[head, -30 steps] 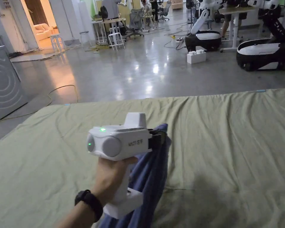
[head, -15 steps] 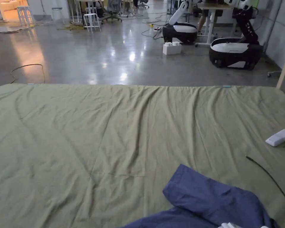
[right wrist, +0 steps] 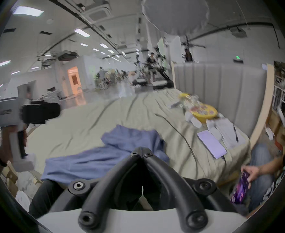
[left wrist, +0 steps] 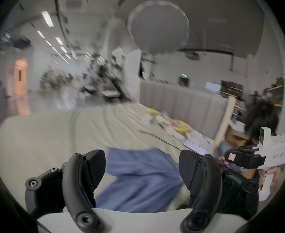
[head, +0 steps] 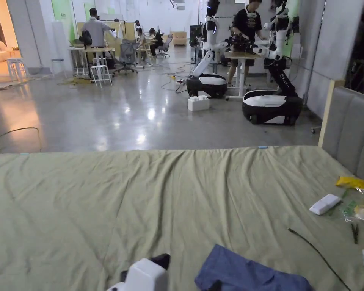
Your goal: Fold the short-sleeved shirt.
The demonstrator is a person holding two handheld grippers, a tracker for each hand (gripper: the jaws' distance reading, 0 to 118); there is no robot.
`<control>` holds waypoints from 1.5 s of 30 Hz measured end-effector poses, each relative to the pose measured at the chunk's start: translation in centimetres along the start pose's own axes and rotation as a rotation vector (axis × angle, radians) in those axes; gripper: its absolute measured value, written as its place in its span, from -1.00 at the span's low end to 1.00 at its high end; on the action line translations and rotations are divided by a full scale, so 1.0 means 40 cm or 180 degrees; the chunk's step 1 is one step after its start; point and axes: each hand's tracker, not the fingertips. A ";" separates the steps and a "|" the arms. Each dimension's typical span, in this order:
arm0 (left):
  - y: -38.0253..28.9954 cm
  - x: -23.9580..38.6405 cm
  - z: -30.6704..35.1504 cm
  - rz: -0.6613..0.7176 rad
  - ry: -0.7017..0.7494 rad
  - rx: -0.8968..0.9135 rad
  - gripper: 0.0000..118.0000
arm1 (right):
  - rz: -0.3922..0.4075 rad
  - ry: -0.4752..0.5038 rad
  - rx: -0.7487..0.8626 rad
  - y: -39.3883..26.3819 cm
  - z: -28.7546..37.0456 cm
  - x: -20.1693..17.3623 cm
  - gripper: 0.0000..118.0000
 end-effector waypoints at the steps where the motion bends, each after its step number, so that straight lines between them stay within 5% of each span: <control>1: 0.008 -0.030 0.053 -0.0130 0.0144 0.0097 0.53 | 0.0049 0.0064 0.0090 0.017 -0.002 -0.018 -1.00; 5: 0.013 -0.081 0.221 -0.0517 0.1037 0.0063 0.41 | 0.0228 0.0256 0.0362 0.066 -0.008 -0.075 -1.00; 8: 0.005 -0.078 0.323 -0.0371 0.1443 0.0080 -0.25 | 0.0290 0.0291 0.0522 0.089 -0.001 -0.104 -1.00; 10: -0.001 -0.073 0.378 -0.0174 0.1430 0.0029 -0.93 | 0.0324 0.0364 0.0586 0.100 0.007 -0.113 -1.00; 12: -0.019 -0.056 0.419 -0.0180 0.1460 0.0087 -1.00 | 0.0372 0.0394 0.0612 0.103 0.018 -0.122 -1.00; 17: -0.052 -0.017 0.459 -0.0192 0.1609 -0.0139 -1.00 | 0.0555 0.0407 0.0662 0.095 0.043 -0.140 -1.00; 21: -0.058 -0.040 0.464 0.0215 0.1555 -0.0135 -1.00 | 0.0565 0.0390 0.0556 0.091 0.034 -0.144 -1.00; 32: -0.117 -0.189 0.395 0.1017 0.1300 -0.0457 -1.00 | 0.0205 0.0320 0.0109 0.023 0.023 -0.097 -1.00; 34: -0.157 -0.239 0.335 0.1221 0.1230 -0.0612 -0.63 | 0.0160 0.0318 0.0065 0.015 0.013 -0.087 -1.00; 36: -0.199 -0.293 0.264 0.1359 0.1169 -0.0822 0.08 | 0.0104 0.0323 0.0016 0.011 0.008 -0.084 -1.00; 37: -0.223 -0.320 0.219 0.1391 0.1099 -0.1016 0.19 | 0.0097 0.0321 -0.0002 0.008 0.005 -0.081 -1.00; 45: -0.416 -0.485 -0.099 0.1611 0.1121 -0.2245 0.19 | 0.0102 0.0212 -0.0209 -0.024 -0.005 -0.051 -1.00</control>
